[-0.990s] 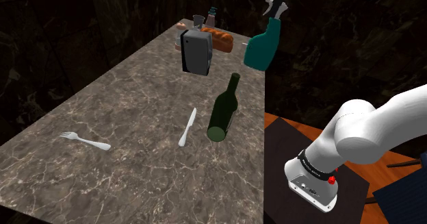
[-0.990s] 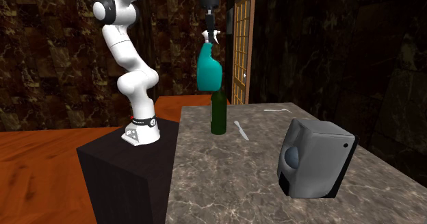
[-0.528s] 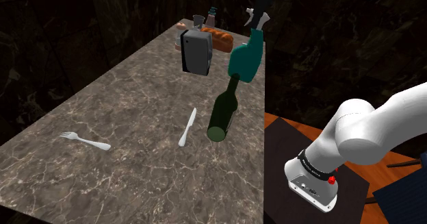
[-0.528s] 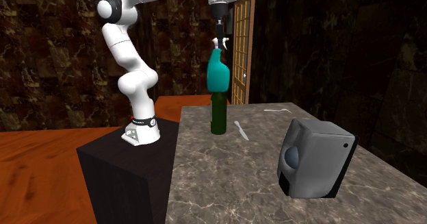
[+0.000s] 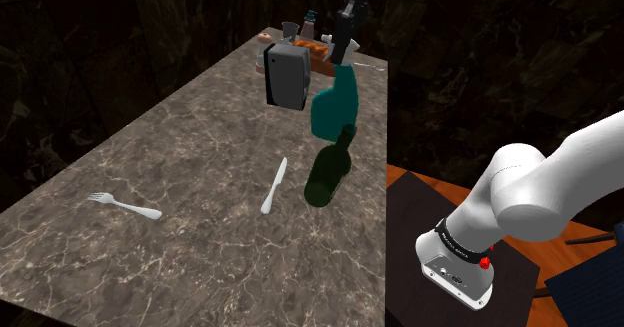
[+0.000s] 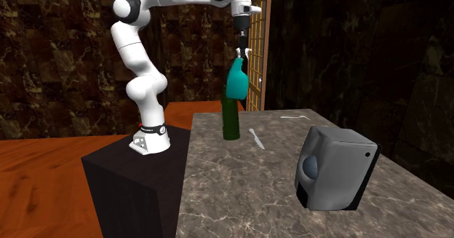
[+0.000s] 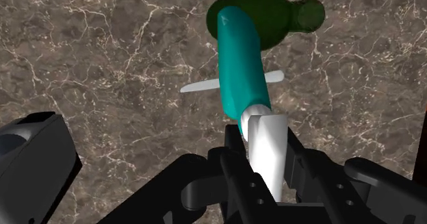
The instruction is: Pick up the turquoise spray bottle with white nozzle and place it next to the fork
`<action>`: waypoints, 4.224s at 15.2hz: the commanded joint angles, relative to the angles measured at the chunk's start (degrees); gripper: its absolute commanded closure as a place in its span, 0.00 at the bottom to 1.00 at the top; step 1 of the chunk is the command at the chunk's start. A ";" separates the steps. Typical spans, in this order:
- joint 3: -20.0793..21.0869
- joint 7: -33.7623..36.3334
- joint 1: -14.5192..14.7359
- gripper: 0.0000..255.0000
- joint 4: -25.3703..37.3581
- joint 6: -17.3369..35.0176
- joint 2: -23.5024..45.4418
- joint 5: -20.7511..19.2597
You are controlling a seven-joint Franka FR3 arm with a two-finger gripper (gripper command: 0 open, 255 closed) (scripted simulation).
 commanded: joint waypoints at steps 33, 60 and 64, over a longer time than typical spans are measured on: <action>14.83 37.55 28.80 1.00 62.47 -3.92 63.05 -20.70; 15.17 39.68 25.23 0.00 45.32 9.83 60.30 -20.45; 15.28 39.24 25.94 0.00 49.04 6.11 60.16 -20.25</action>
